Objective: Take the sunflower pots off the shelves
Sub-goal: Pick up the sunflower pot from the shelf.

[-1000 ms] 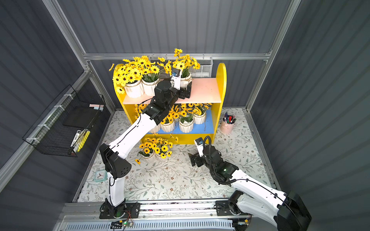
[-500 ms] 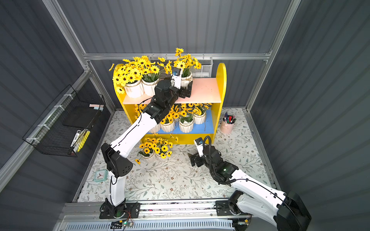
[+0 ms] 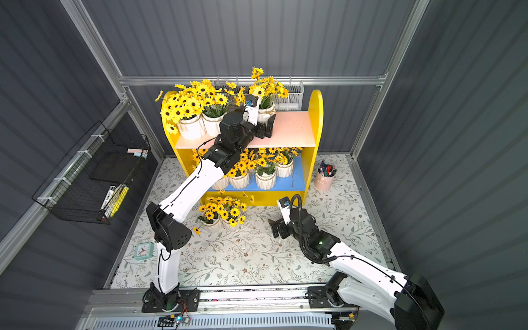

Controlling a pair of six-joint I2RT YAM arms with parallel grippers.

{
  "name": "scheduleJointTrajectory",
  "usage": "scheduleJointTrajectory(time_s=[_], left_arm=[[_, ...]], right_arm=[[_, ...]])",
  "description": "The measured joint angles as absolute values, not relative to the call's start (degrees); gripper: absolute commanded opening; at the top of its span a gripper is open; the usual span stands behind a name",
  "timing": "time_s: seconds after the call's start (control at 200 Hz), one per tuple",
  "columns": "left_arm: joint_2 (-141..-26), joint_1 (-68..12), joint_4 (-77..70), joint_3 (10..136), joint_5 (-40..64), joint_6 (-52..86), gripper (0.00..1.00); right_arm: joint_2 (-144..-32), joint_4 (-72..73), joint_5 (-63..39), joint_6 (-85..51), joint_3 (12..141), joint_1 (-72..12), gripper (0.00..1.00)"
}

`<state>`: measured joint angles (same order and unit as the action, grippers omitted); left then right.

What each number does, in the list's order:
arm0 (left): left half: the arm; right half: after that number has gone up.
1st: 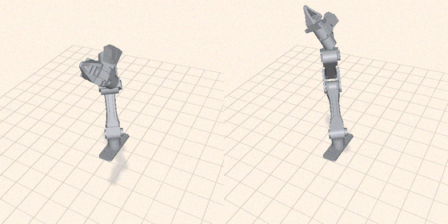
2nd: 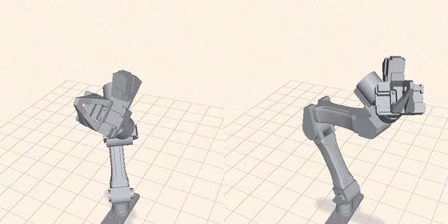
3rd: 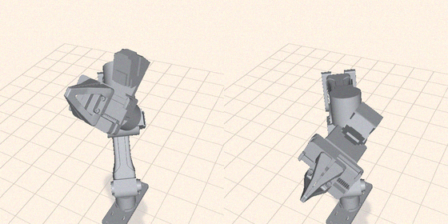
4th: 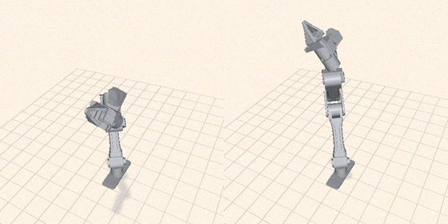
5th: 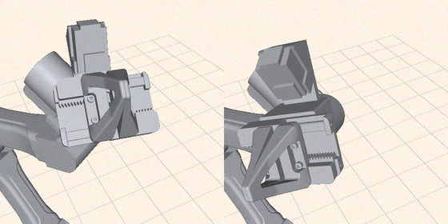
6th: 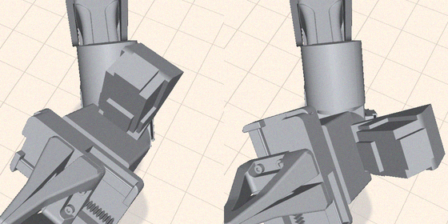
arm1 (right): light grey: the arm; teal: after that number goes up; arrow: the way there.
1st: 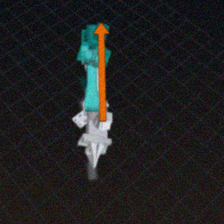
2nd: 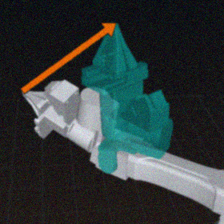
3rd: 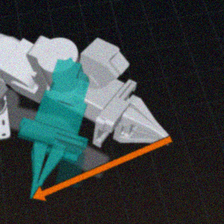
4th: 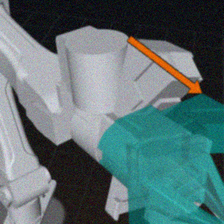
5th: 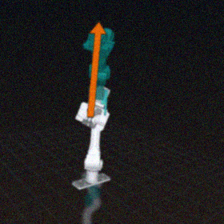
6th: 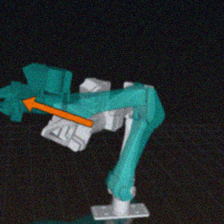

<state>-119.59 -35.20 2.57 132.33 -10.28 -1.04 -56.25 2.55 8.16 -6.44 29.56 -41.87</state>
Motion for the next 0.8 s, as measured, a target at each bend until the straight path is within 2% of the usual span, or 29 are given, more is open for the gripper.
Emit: scheduleJointTrajectory(time_s=[0.8], left_arm=[[-123.61,-34.15,3.86,138.67,-5.96,-1.02,0.99]], right_arm=[[-56.18,2.55,8.1,-6.44,29.56,-41.23,0.99]])
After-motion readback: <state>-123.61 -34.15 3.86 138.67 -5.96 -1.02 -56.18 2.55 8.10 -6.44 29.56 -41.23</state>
